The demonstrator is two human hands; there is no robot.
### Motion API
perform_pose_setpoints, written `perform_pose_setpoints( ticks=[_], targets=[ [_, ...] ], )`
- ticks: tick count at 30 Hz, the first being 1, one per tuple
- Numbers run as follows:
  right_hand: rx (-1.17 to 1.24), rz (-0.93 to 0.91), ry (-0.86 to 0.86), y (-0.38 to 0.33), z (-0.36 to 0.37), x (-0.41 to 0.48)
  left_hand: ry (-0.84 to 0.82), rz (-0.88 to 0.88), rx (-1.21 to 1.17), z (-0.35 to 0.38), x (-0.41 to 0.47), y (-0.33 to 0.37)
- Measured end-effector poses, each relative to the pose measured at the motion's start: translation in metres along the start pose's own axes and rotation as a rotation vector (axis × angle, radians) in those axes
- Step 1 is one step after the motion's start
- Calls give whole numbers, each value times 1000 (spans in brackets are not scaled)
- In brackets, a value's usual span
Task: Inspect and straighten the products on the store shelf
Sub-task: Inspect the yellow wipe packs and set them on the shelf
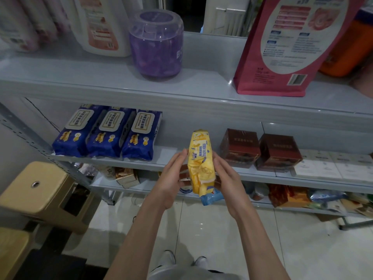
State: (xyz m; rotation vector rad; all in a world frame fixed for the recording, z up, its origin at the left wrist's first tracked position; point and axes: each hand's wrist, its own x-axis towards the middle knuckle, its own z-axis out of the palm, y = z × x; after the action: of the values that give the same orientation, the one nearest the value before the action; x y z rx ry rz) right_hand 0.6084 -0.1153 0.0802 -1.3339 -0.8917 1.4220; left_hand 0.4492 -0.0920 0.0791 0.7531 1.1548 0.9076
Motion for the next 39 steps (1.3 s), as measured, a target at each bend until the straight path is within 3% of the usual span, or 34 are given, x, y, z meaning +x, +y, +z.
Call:
perform_pose_setpoints(
  ticks=[11, 19, 25, 32, 39],
  targets=[
    [-16, 52, 52, 4, 3, 4, -20, 55, 156, -6, 2, -3],
    [12, -16, 7, 9, -5, 6, 8, 19, 241, -3, 7, -1],
    [-56, -21, -25, 2, -9, 9, 11, 99, 190, 0, 7, -10],
    [-92, -16, 39, -4, -8, 11, 88, 14, 73, 6, 9, -5],
    [-74, -4, -33, 0, -9, 7, 43, 171, 134, 2, 2, -5]
  ],
)
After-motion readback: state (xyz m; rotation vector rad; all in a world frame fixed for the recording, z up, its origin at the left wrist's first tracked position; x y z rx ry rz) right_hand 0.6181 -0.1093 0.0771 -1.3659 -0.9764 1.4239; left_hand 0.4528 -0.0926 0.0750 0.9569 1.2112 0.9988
